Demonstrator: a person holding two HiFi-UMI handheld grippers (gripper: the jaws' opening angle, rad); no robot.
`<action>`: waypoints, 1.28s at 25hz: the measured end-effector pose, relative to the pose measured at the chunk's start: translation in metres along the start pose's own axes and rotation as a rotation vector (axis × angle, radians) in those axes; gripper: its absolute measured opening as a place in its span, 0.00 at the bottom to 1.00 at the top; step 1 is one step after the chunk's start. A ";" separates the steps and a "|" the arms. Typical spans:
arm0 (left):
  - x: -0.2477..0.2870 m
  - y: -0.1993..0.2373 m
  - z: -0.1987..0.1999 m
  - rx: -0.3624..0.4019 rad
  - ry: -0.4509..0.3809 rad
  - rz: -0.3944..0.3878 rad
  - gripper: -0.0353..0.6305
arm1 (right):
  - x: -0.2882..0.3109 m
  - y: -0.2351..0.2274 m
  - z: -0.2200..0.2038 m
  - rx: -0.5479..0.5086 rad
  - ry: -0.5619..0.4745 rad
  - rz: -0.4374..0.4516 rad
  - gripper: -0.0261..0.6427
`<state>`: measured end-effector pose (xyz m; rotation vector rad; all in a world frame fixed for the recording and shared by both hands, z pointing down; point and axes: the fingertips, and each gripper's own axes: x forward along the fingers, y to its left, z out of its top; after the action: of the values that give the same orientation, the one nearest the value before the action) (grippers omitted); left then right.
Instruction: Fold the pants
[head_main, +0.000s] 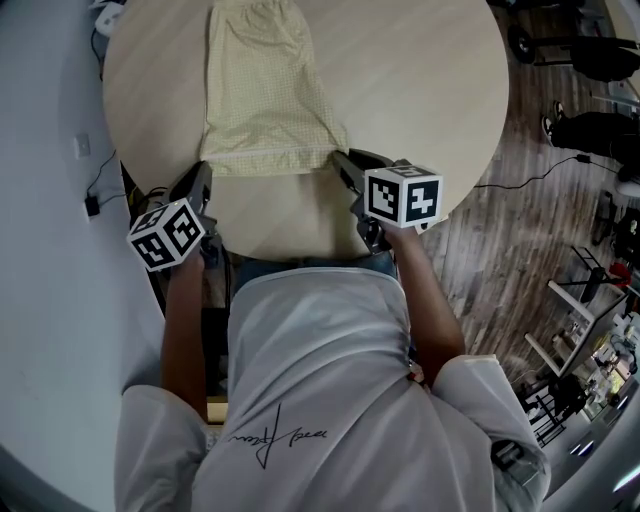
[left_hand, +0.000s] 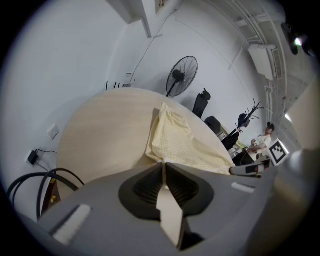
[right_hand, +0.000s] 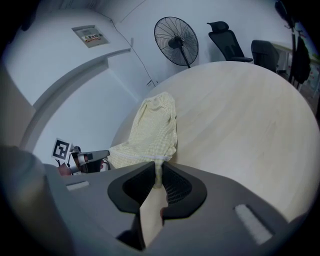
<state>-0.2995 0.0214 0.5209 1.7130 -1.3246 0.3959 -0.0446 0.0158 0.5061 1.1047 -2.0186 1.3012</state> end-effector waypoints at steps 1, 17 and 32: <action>-0.001 0.000 0.004 -0.008 -0.006 -0.006 0.17 | -0.002 0.002 0.003 0.003 -0.001 0.011 0.10; -0.015 -0.007 0.051 -0.037 -0.099 -0.081 0.17 | -0.014 0.029 0.038 0.105 -0.026 0.188 0.10; -0.001 -0.017 0.119 -0.067 -0.198 -0.100 0.17 | -0.019 0.042 0.099 0.235 -0.088 0.380 0.10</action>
<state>-0.3165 -0.0726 0.4484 1.7897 -1.3689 0.1253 -0.0667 -0.0579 0.4291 0.9159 -2.2632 1.7435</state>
